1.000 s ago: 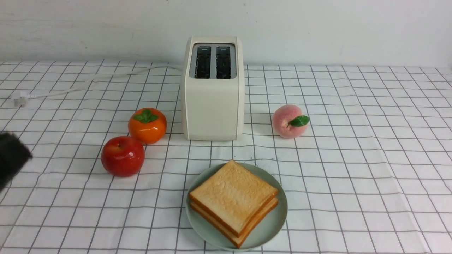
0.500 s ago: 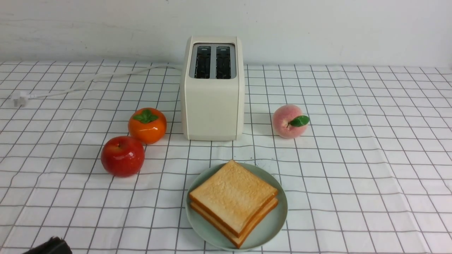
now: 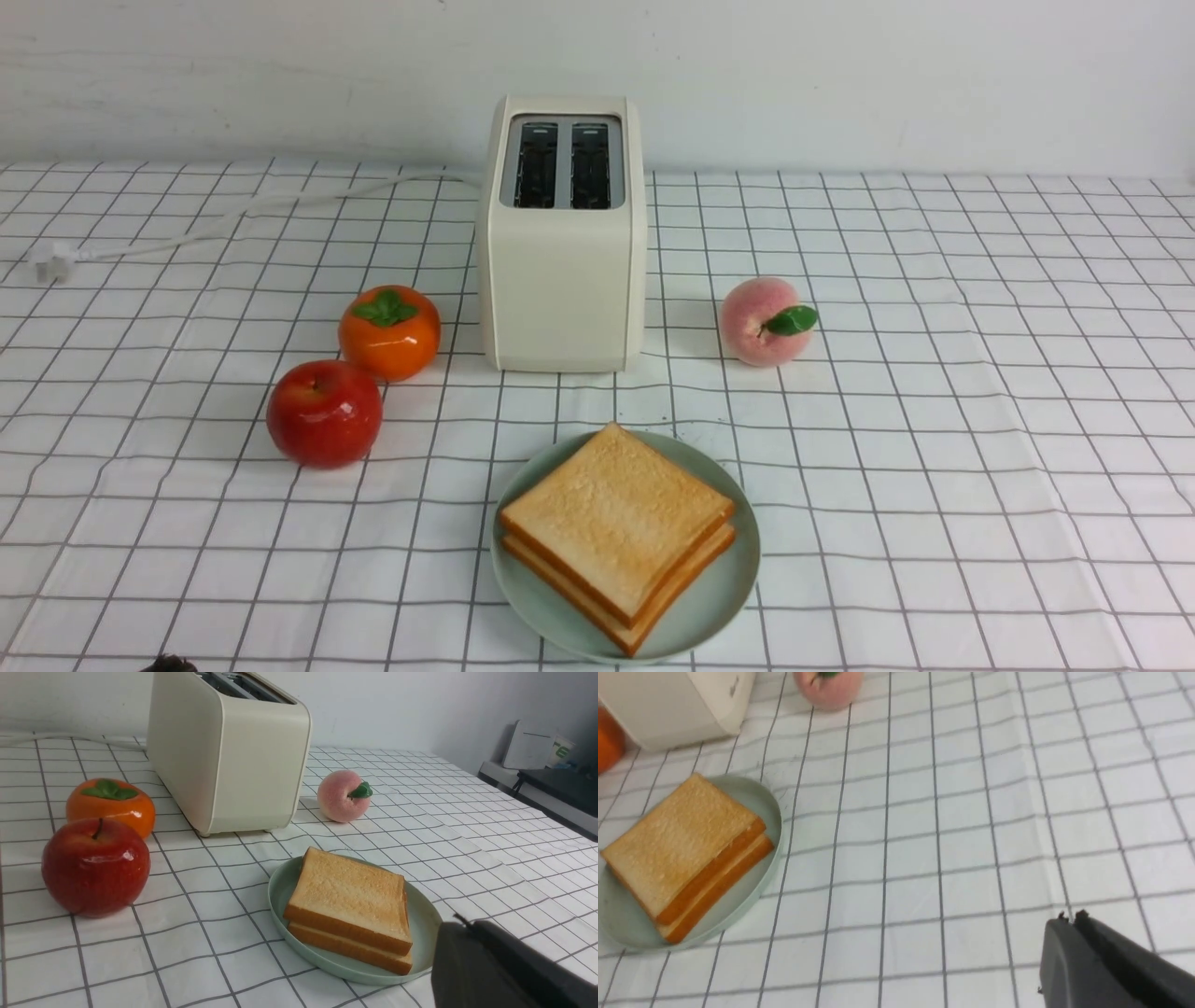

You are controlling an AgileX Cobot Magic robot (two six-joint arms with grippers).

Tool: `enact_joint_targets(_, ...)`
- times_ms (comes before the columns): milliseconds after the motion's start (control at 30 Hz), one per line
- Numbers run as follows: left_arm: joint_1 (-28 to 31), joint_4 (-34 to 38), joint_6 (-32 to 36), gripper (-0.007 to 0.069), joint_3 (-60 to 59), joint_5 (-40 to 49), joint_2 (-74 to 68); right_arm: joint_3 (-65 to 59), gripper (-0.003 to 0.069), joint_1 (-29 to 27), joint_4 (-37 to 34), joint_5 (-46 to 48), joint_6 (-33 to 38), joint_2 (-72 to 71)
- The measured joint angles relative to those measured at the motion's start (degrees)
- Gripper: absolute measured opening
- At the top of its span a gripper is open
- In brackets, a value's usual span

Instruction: Take toasted bread from bread machine on white checkered table place on plate.

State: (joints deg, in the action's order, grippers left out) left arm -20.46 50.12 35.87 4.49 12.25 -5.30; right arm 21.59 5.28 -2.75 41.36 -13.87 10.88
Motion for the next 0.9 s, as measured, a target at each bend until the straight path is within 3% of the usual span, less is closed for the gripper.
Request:
enact_joint_targets(133,0.0,0.0,0.0,-0.0013,0.0,0.1,0.0,-9.7,-0.0019,-2.4,1.9,-12.7,8.6,-5.7)
enact_joint_targets(267,0.0,0.0,0.0,-0.0013,0.0,0.1,0.0,-19.2,-0.0019,-3.6,3.7,-19.6,11.0,-11.0)
enact_joint_targets(900,0.0,0.1,0.0,0.0000,0.0,0.1,0.0,-22.6,-0.0016,-4.1,4.3,-19.3,9.1,-11.5)
